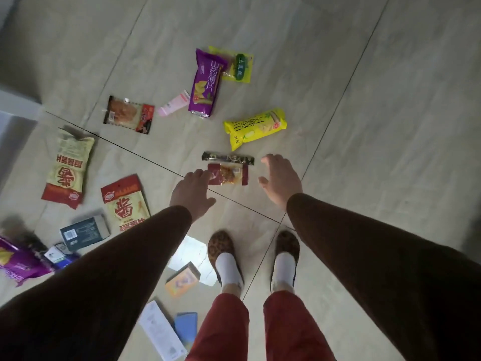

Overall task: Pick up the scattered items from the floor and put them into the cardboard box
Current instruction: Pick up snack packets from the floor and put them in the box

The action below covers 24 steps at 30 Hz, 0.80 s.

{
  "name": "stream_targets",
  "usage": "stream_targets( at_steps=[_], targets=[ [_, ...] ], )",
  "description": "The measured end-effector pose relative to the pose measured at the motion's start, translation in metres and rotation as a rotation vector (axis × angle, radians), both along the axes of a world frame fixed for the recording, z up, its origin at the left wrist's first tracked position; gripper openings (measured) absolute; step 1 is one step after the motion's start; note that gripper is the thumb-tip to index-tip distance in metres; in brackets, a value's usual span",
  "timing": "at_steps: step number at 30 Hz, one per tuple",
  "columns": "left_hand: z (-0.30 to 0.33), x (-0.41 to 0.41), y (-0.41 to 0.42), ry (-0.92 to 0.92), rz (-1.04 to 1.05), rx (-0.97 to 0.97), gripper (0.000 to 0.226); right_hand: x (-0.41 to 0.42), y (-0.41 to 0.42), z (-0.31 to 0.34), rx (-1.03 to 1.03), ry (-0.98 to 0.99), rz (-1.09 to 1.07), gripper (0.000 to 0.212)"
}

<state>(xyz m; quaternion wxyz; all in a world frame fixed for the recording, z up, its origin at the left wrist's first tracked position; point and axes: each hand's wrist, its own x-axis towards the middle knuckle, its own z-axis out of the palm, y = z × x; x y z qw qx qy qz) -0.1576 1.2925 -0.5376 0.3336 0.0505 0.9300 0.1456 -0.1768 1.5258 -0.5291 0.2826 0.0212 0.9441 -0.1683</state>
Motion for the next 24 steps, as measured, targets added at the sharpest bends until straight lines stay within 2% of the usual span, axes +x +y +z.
stream_targets(
  at_steps=[5, 9, 13, 16, 20, 24],
  targets=[
    [-0.059, -0.045, 0.012, 0.018, 0.01, -0.017, 0.059, -0.069, 0.002, -0.054, 0.037, 0.016, 0.094, 0.045],
    [-0.102, -0.065, 0.026, 0.071, 0.033, 0.004, 0.061, -0.119, 0.004, -0.098, 0.073, 0.039, 0.203, 0.054],
    [-0.151, -0.076, 0.039, 0.068, -0.047, -0.07, 0.077, -0.156, 0.006, -0.145, 0.122, 0.065, 0.427, 0.074],
    [-0.185, -0.079, 0.049, 0.081, -0.165, -0.174, 0.08, -0.169, 0.011, -0.18, 0.2, 0.046, 0.564, 0.079],
    [-0.215, -0.074, 0.057, 0.115, -0.31, -0.285, 0.07, -0.182, 0.023, -0.213, 0.304, 0.118, 0.523, 0.076],
    [-0.22, -0.071, 0.064, 0.1, -0.373, -0.28, 0.053, -0.199, 0.029, -0.221, 0.311, 0.058, 0.422, 0.089]
  ],
)
